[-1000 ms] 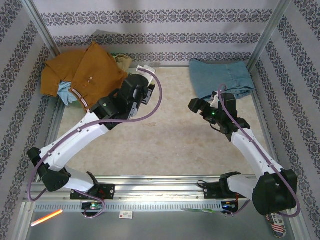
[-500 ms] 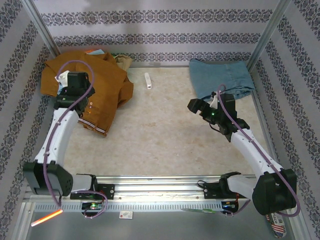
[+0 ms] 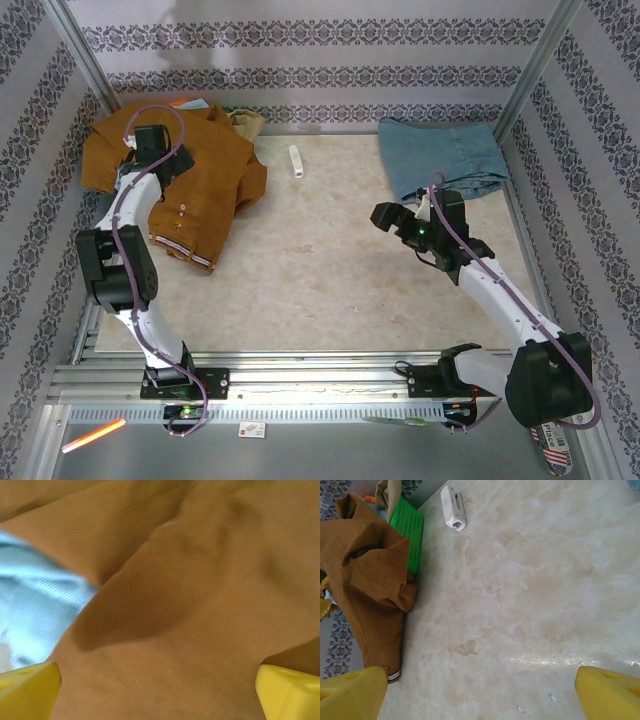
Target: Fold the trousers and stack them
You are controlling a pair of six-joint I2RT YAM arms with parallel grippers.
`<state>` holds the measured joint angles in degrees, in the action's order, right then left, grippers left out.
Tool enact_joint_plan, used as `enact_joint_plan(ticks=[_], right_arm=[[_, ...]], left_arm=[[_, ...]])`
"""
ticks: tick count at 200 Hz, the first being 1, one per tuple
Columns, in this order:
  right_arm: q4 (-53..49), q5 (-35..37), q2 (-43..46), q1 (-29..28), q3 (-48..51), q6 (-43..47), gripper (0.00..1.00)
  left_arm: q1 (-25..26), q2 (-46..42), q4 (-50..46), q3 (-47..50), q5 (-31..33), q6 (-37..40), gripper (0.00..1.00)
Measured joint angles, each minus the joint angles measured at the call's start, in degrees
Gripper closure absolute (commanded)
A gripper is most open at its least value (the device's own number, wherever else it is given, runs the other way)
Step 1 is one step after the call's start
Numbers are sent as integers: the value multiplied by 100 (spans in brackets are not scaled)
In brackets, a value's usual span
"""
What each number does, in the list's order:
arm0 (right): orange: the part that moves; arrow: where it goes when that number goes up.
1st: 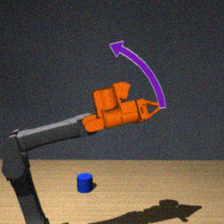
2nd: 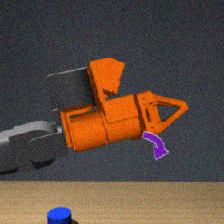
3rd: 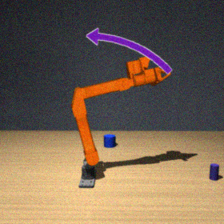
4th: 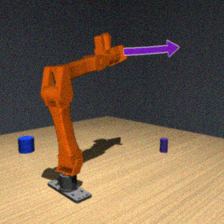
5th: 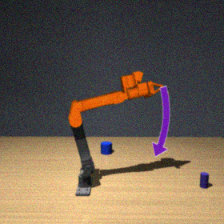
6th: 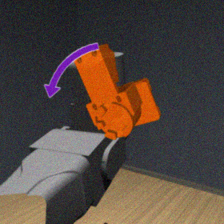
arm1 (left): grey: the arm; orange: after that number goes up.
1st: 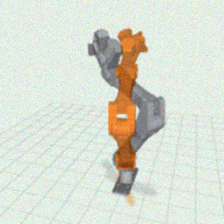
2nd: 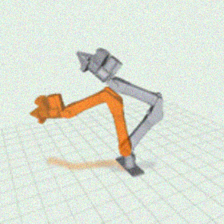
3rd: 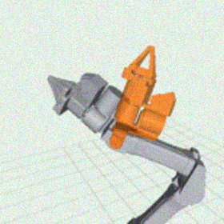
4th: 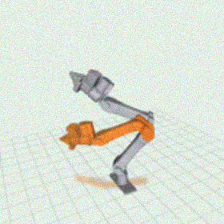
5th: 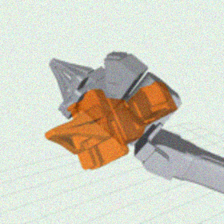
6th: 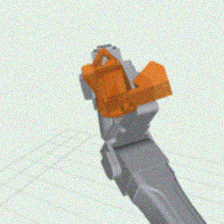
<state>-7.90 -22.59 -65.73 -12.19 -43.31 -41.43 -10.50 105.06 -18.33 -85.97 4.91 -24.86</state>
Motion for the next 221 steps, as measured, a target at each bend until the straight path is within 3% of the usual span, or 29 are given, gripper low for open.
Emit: enact_joint_plan(ticks=[128, 136, 152, 180, 221], right_arm=[[44, 90, -833, -160, -61, 114, 4], [44, 105, -837, -160, -85, 116, 4], [46, 133, -837, -160, -133, 118, 5], [44, 173, -844, -197, -223, 129, 6], [46, 188, -870, -197, -343, 129, 7]], left_arm=[[-87, 1360, 76, -1598, 131, 1276, 0], [-87, 1362, 74, -1602, 129, 1300, 10], [-87, 1375, 74, -1674, 81, 1416, 39], [-114, 1388, 76, -1766, -153, 1460, 100], [-111, 1193, 70, -1670, -623, 1368, 100]])
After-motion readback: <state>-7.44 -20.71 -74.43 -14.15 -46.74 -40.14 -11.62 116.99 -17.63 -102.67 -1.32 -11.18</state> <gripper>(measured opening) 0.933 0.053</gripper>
